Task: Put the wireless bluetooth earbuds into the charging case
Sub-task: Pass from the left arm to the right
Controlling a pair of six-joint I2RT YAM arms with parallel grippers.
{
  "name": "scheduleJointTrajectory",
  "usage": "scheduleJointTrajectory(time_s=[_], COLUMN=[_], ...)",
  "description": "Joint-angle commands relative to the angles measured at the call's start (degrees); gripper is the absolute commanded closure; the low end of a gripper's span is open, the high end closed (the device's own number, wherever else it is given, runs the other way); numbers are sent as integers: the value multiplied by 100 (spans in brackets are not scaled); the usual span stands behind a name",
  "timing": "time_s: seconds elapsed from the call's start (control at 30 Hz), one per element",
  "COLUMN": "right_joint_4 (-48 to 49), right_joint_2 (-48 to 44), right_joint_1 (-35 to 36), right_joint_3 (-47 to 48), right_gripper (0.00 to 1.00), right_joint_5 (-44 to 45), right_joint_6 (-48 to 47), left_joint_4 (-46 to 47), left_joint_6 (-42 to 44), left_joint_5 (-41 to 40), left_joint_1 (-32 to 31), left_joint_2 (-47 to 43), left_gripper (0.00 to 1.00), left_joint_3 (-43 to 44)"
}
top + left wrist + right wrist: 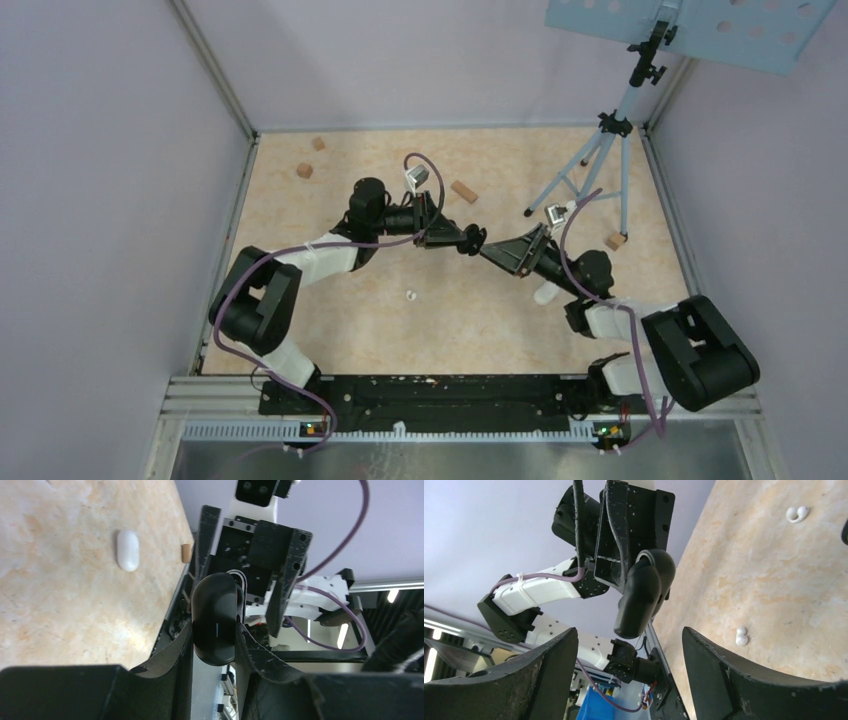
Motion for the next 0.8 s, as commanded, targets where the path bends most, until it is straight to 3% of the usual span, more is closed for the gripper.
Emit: scheduleJointTrajectory(time_s=[0.0, 0.77], right_joint_4=[1687, 2818], right_joint_2=[455, 1363], right_joint_1=[-47, -39], right_joint_3=[249, 639], right_gripper=[26, 56], right_joint_5=[-195, -170], right_joint_6=[404, 966], left_joint_4=[889, 1051], left_joint_6=[-620, -835], left_joint_5=[305, 312], left_joint_1=[11, 15], left_joint_2=[-327, -527], left_gripper=[98, 97], left_joint_3=[-56, -226])
